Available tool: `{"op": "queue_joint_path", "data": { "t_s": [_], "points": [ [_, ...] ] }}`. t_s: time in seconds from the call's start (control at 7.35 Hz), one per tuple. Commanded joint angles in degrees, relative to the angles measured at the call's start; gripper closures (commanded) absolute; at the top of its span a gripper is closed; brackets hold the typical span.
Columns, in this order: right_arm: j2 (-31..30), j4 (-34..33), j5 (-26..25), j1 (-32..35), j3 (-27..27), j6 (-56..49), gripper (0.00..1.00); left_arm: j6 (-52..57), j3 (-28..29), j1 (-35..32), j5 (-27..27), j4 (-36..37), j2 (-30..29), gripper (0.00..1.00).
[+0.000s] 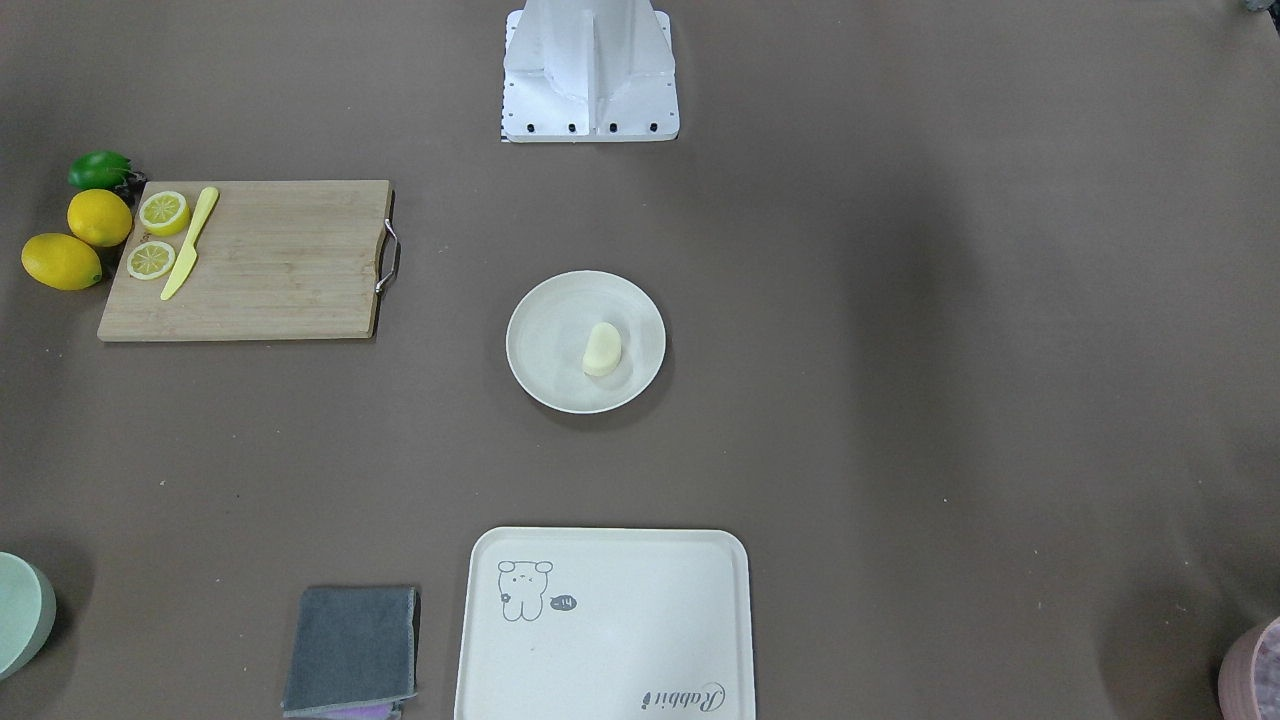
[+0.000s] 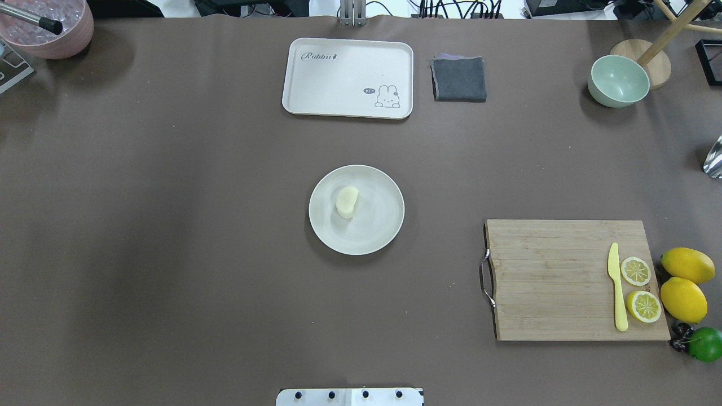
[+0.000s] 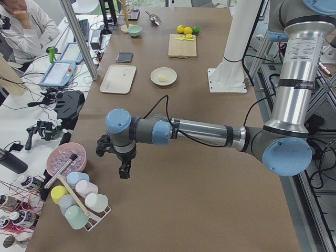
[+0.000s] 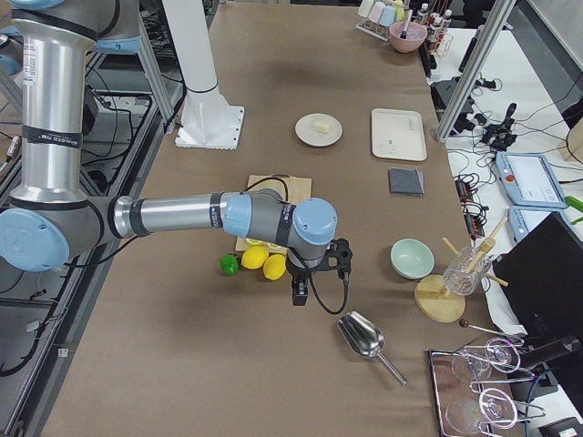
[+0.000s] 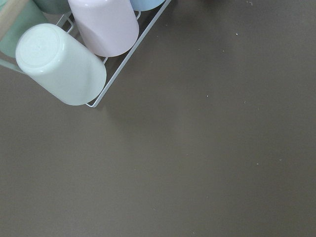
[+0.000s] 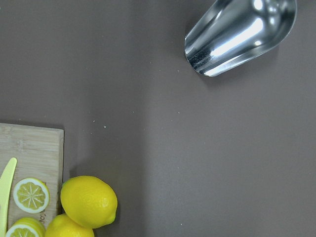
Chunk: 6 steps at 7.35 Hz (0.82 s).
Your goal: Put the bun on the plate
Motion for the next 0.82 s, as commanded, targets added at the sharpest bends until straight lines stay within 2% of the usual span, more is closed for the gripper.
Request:
{"op": "queue_joint_path", "data": {
  "t_s": [0.0, 0.27, 0.41, 0.54, 0.68],
  "points": [
    [0.20, 0.01, -0.19, 1.46, 0.63, 0.00, 0.00, 0.09, 0.03, 0.00, 0.03, 0.00, 0.13, 0.02],
    [0.73, 0.09, -1.32, 1.37, 1.25, 0.70, 0.00, 0.09, 0.03, 0.00, -0.06, -0.09, 0.57, 0.02],
    [0.73, 0.09, -4.46, 1.37, 1.51, 1.57, 0.00, 0.09, 0.03, 0.00, -0.06, -0.17, 0.57, 0.02],
    [0.64, 1.31, -4.76, 1.46, 2.39, 3.76, 0.00, 0.09, 0.03, 0.00, -0.06, -0.17, 0.57, 0.02],
    [0.03, 6.46, -4.76, 1.46, 1.44, 4.04, 0.00, 0.09, 0.03, 0.00, -0.06, -0.17, 0.57, 0.02]
  ]
}}
